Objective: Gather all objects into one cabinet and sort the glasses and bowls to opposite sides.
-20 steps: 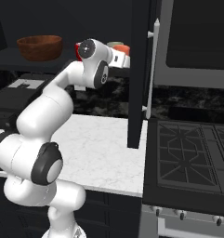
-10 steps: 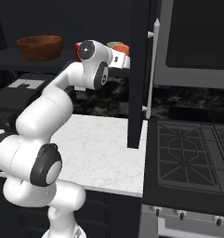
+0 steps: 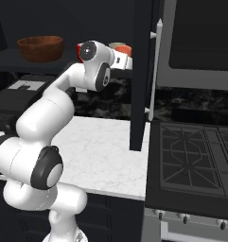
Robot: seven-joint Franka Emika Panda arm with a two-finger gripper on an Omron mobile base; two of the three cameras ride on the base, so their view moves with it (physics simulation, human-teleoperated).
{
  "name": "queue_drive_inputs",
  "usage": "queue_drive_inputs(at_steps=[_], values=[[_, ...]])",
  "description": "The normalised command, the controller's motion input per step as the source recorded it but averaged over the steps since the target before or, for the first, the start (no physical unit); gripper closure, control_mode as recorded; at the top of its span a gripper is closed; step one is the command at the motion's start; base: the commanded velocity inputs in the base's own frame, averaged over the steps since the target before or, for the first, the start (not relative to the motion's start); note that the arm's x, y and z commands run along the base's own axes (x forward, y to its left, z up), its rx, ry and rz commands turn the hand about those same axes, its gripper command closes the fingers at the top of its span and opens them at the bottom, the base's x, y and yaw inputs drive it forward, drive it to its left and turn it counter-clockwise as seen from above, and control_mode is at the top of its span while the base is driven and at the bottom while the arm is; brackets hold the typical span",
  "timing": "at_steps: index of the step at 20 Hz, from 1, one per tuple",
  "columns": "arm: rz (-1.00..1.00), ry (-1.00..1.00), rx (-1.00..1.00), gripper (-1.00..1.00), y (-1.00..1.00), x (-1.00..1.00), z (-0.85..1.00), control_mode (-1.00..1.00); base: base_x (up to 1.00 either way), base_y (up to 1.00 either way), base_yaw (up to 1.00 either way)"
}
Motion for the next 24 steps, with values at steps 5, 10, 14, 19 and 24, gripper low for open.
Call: queue_drive_inputs(at_steps=[5, 10, 14, 19, 24], values=[[0.0, 0.0, 0.0, -1.0, 0.0, 0.0, 0.0, -1.0, 0.0, 0.0, 0.0], [0.0, 0.0, 0.0, -1.0, 0.0, 0.0, 0.0, -1.0, 0.0, 0.0, 0.0], [0.0, 0.0, 0.0, -1.0, 0.0, 0.0, 0.0, -1.0, 0.0, 0.0, 0.0], [0.0, 0.0, 0.0, -1.0, 0.0, 0.0, 0.0, -1.0, 0.0, 0.0, 0.0], [0.0, 0.0, 0.0, -1.0, 0.0, -0.18, 0.0, -1.0, 0.0, 0.0, 0.0]])
